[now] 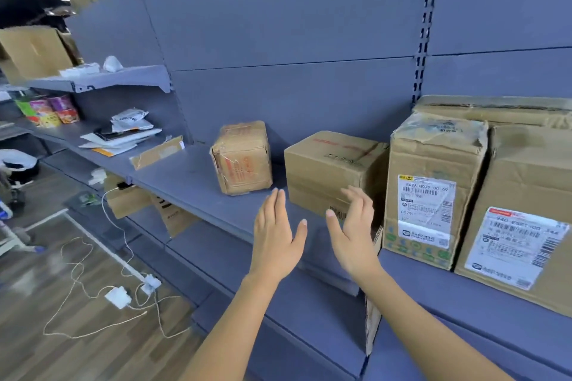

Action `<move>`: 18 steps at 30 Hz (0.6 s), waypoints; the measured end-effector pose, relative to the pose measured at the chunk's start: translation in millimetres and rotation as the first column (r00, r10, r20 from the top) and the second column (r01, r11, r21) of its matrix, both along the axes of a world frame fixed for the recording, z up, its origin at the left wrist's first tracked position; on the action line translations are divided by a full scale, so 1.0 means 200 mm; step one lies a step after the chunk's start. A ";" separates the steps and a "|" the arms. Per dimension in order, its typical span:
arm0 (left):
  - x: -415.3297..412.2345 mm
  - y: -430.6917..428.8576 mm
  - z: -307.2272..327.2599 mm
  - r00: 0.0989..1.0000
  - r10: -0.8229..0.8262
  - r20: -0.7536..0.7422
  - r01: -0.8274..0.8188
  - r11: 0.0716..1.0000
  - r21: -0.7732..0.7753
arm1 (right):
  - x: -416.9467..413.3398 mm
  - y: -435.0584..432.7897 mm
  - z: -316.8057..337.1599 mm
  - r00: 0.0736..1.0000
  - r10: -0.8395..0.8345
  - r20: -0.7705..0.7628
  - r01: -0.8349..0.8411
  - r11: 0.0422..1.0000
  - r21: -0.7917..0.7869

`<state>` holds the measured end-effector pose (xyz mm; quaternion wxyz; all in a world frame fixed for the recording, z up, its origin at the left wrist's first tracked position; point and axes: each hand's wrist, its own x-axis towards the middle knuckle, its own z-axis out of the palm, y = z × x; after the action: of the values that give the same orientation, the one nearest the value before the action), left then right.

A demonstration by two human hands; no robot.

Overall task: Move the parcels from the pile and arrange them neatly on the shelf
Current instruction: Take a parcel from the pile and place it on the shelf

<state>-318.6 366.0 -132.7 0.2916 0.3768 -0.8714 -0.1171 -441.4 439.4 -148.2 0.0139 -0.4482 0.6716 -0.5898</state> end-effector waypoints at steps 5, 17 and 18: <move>-0.01 -0.25 0.03 0.986 -0.157 -0.060 0.161 0.984 0.073 | 0.01 -0.15 0.04 0.975 -0.224 0.009 0.224 0.973 -0.051; -0.18 -0.71 0.27 0.857 -0.129 -0.499 0.423 0.728 0.539 | -0.04 -0.23 0.20 0.856 -0.504 -0.114 0.515 0.850 0.111; -0.17 -0.72 0.25 0.845 -0.121 -0.520 0.444 0.700 0.560 | -0.01 -0.22 0.21 0.846 -0.511 -0.153 0.527 0.845 0.091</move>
<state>-352.9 223.0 -82.2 0.3078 0.2751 -0.7296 -0.5451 -443.0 394.4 -105.7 -0.1589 -0.2832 0.8041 -0.4980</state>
